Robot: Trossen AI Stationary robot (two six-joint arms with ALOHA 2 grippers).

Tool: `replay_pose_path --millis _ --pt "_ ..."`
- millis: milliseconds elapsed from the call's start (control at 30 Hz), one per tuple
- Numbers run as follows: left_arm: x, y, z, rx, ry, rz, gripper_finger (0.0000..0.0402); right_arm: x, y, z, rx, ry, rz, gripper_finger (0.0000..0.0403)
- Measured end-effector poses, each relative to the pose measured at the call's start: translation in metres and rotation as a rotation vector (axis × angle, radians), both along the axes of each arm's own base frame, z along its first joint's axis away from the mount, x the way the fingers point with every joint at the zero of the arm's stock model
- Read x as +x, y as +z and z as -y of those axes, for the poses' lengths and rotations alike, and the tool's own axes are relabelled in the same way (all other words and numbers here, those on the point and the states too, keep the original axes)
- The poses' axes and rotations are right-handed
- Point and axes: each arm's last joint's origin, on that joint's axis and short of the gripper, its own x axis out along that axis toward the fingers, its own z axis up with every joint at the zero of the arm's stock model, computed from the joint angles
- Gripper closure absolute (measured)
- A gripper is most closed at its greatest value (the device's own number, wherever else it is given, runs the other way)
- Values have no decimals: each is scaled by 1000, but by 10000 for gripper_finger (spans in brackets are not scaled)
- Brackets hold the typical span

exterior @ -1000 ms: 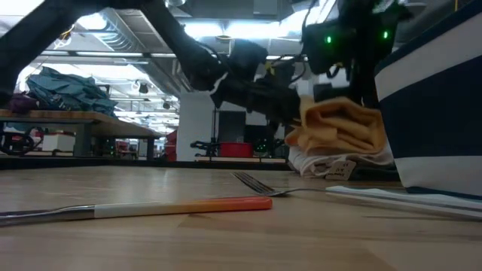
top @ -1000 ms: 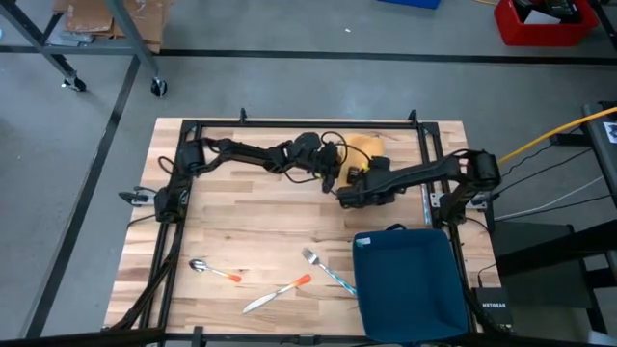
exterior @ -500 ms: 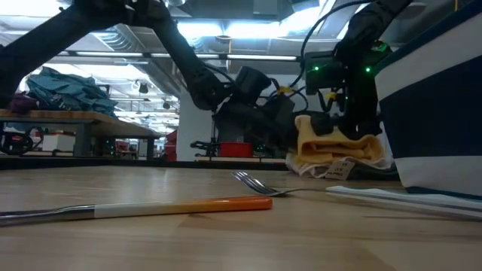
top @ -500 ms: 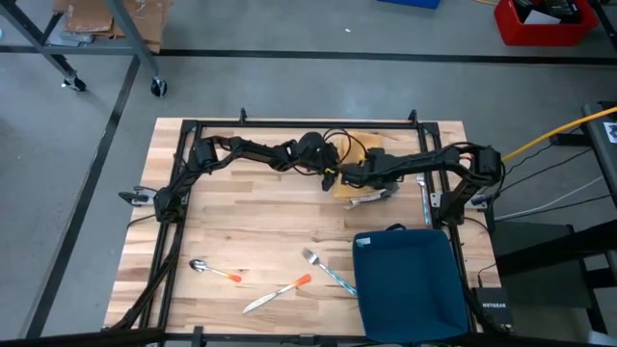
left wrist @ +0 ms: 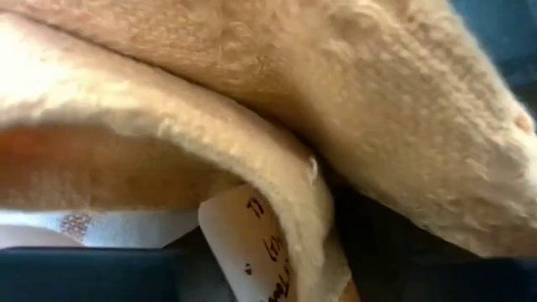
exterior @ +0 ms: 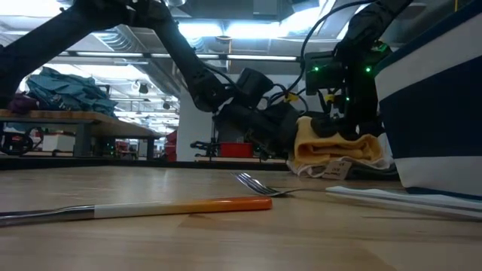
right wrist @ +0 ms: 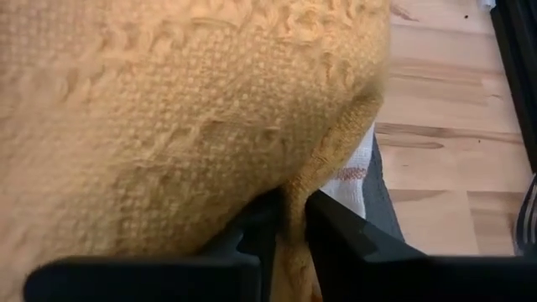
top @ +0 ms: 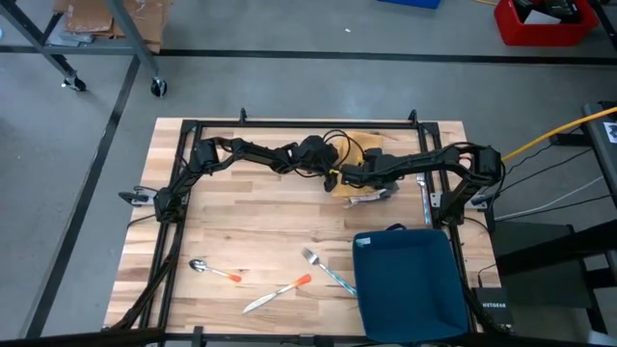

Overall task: Fold towel
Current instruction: Stack the orange towel on top of the white towel

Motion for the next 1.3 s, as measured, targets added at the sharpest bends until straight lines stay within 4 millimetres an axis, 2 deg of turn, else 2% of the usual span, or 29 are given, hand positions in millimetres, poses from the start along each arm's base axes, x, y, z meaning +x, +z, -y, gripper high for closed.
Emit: replay_pose_path --millis 200,467,733,933,1300 --pt "0 6 0 -68 29 6 227 -1 0 0 5 22 -22 297" --pt "-2 10 3 -101 17 -32 232 -2 0 0 19 95 -86 250" --pt "-4 8 6 -222 60 -79 247 -5 13 -2 110 213 -248 260" --pt "-5 8 6 -242 66 -85 254 -8 25 -2 100 223 -361 265" --pt "-4 9 6 -247 69 -76 255 -11 28 -2 94 225 -403 265"
